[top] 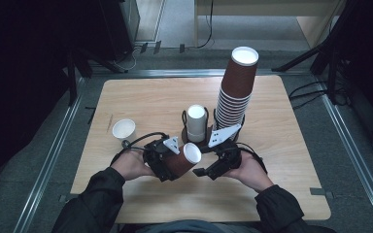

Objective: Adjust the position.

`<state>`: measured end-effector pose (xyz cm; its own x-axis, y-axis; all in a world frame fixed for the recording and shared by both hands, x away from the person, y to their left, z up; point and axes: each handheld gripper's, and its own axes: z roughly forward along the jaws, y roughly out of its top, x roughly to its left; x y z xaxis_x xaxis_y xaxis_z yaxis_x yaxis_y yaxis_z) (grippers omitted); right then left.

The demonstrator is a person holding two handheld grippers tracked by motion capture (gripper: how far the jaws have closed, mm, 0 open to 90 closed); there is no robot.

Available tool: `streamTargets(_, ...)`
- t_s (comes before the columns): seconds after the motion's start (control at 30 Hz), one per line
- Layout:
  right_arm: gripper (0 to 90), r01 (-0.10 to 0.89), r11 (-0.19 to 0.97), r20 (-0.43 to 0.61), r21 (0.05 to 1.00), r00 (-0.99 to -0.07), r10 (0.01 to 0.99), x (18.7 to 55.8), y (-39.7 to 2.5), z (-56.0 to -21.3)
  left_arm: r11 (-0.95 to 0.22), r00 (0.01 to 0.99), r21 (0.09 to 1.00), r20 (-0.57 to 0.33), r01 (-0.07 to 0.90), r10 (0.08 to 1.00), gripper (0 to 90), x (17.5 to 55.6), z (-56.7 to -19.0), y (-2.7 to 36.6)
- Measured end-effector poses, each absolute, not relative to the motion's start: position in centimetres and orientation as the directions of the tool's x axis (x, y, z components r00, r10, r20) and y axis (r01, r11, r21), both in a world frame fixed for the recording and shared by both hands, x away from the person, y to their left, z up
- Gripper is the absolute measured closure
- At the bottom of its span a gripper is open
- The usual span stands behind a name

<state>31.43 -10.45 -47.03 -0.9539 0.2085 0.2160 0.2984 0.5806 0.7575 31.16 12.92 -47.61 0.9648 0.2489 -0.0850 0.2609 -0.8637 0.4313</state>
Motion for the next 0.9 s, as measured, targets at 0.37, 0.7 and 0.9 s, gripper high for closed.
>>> streamTargets(0.37, 13.8, 0.277, 0.618, 0.216, 0.736, -0.961, 0.173, 31.3, -8.7, -46.3, -0.887, 0.977, 0.41, -0.086, 0.211, 0.193, 12.4, 30.4, -47.8, 11.6)
streamTargets(0.7, 20.8, 0.256, 0.645, 0.234, 0.72, -0.964, 0.122, 31.2, -7.4, -46.9, -0.896, 0.982, 0.401, -0.082, 0.188, 0.17, 12.1, 30.0, -48.0, 11.0)
streamTargets(0.9, 21.5, 0.26, 0.659, 0.24, 0.706, -0.963, 0.123, 30.9, -7.5, -46.8, -0.898, 0.982, 0.396, -0.09, 0.189, 0.167, 11.3, 29.8, -47.9, 10.9)
